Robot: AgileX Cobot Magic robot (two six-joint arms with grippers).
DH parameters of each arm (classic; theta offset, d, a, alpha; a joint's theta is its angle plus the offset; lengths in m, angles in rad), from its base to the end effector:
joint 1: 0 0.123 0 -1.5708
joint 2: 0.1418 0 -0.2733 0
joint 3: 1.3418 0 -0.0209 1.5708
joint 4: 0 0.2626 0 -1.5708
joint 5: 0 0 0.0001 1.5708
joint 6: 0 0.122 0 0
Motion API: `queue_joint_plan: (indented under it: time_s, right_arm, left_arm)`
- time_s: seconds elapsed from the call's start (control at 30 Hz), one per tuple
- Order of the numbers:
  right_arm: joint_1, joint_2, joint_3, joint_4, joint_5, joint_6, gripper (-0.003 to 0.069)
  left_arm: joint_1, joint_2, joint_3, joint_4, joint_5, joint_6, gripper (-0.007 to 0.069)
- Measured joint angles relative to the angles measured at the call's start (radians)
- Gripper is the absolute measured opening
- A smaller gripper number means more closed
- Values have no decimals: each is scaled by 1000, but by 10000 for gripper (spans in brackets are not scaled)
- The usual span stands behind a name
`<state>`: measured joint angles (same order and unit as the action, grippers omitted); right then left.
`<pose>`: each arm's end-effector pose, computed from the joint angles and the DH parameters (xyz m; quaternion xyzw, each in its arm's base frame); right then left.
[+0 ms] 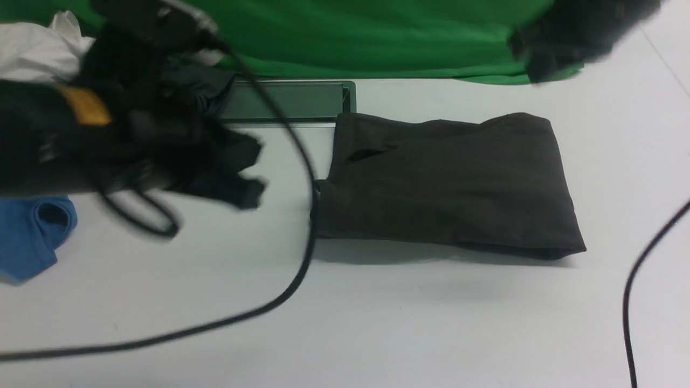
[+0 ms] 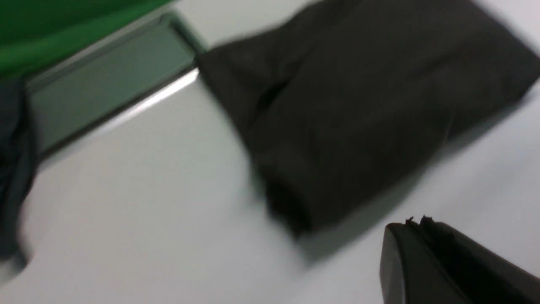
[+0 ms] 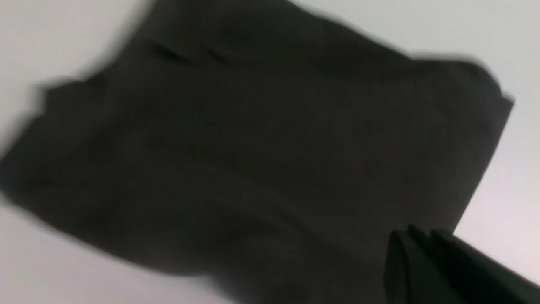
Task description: Fold a long-sleeved shirt on a white desktop.
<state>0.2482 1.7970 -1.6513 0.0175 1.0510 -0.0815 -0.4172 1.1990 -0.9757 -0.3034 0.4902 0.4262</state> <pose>0.4027 0.1040 0.2742 -0.1573 0.9607 0.0274 0.2271 0.2672 -0.1372 0.3052 0.2815 0.8386 -0.1220 0.4502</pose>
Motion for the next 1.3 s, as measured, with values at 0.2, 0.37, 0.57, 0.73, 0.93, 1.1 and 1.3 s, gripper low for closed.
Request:
queue_joint_plan:
  time_s: [0.2,0.37,0.57,0.73,0.93,1.1,1.3]
  right_arm:
    - [-79,61,164,20,-162,16,17]
    - [-118,121,174,55,-248,-5,15]
    - [-128,206,174,63,-319,-8,15]
    - [-128,246,145,66,-319,-10,45]
    - [-139,259,16,58,-286,-30,202]
    - [-178,265,-40,56,-269,-33,225]
    - [-208,361,-72,79,-275,-52,239]
  left_arm:
    - [0,283,-108,-293,-82,253,17]
    - [2,540,-235,-254,-84,252,17]
    - [42,749,-331,-3,29,58,17]
    - [66,786,-336,154,71,-21,17]
    - [98,723,-339,176,118,-34,17]
    - [105,534,-290,173,96,-34,17]
    - [47,171,-77,143,-33,-25,17]
